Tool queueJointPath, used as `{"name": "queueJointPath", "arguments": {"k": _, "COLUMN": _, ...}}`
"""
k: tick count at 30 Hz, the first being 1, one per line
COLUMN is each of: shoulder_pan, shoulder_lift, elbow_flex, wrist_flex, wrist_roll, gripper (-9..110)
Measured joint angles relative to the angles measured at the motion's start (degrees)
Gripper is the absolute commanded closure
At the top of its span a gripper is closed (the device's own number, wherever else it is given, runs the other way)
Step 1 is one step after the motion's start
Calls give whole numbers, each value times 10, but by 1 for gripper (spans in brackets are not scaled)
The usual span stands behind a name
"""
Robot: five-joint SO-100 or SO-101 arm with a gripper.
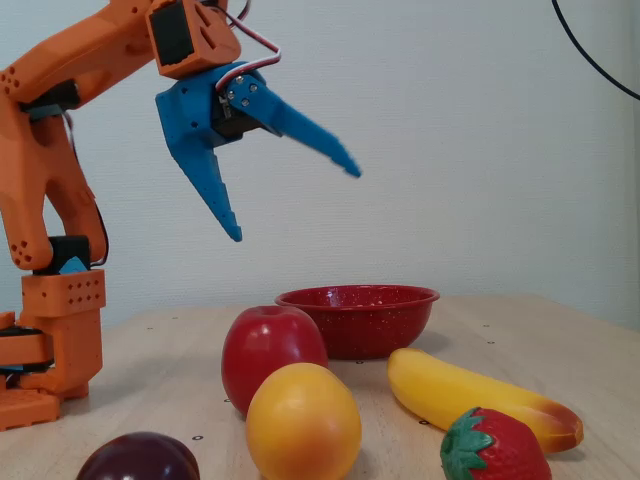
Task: Put the peach in the red bowl.
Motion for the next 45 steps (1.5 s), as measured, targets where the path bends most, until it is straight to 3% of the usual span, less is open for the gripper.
{"name": "queueJointPath", "arguments": {"k": 12, "shoulder_pan": -118, "shoulder_lift": -170, "elbow_flex": -86, "wrist_flex": 2, "wrist_roll": 139, "gripper": 35}}
{"name": "queueJointPath", "arguments": {"k": 18, "shoulder_pan": -154, "shoulder_lift": -212, "elbow_flex": -86, "wrist_flex": 1, "wrist_roll": 204, "gripper": 34}}
{"name": "queueJointPath", "arguments": {"k": 32, "shoulder_pan": -159, "shoulder_lift": -322, "elbow_flex": -85, "wrist_flex": -35, "wrist_roll": 229, "gripper": 32}}
{"name": "queueJointPath", "arguments": {"k": 38, "shoulder_pan": -159, "shoulder_lift": -422, "elbow_flex": -194, "wrist_flex": -14, "wrist_roll": 227, "gripper": 32}}
{"name": "queueJointPath", "arguments": {"k": 45, "shoulder_pan": -149, "shoulder_lift": -453, "elbow_flex": -200, "wrist_flex": -18, "wrist_roll": 227, "gripper": 32}}
